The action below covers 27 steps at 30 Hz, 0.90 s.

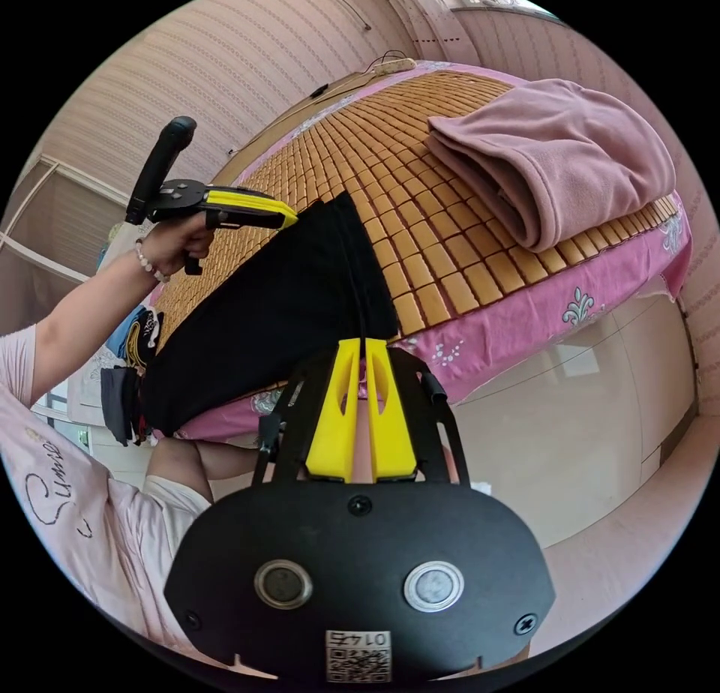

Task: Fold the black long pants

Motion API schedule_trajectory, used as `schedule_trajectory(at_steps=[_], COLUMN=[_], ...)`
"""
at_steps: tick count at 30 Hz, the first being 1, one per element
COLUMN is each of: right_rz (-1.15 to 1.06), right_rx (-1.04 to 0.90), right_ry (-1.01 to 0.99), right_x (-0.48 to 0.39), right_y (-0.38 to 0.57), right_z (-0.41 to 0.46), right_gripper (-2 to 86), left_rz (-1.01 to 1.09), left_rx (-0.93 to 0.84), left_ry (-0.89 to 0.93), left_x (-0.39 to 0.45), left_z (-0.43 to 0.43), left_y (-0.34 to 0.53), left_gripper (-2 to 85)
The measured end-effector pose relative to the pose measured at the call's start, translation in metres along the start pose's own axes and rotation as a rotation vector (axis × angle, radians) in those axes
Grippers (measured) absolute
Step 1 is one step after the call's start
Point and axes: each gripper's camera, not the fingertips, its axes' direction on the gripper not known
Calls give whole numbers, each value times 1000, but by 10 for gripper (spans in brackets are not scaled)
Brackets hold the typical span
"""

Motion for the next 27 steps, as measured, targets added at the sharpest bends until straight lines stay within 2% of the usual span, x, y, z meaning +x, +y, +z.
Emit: schedule_trajectory(at_steps=[6,8,12,14,18,21,23,24,27], right_rz=[-48,-24,62,68,21,37,72,75,70], right_rx=[58,53,-31,-9,18,19,-19,-53,-44], right_ry=[-36,-7,20,-13,0,68,75,82,87], right_x=[-1,5,30,32,16,15,21,21,12], right_y=[2,-2,-17,-20,-19,-19,-23,-25,-26], right_z=[-27,-22,13,14,-5,-7,7,18,21], right_gripper=[4,4,4,5,5,4,4,4,4], left_rz=[44,48,49,64,90,89,77,61,17], left_rx=[138,109,-61,-108,6,99,55,-28,27], left_ry=[-47,-57,-69,-104,-61,-114,-109,-119,-118], left_x=[11,9,4,5,11,12,8,6,3], left_z=[-41,-26,35,48,17,12,34,53,48], left_y=[-6,-21,-43,-44,-38,-34,-34,-32,-21], left_gripper=[-8,-8,-8,-8,-8,-8,-8,-8,-8])
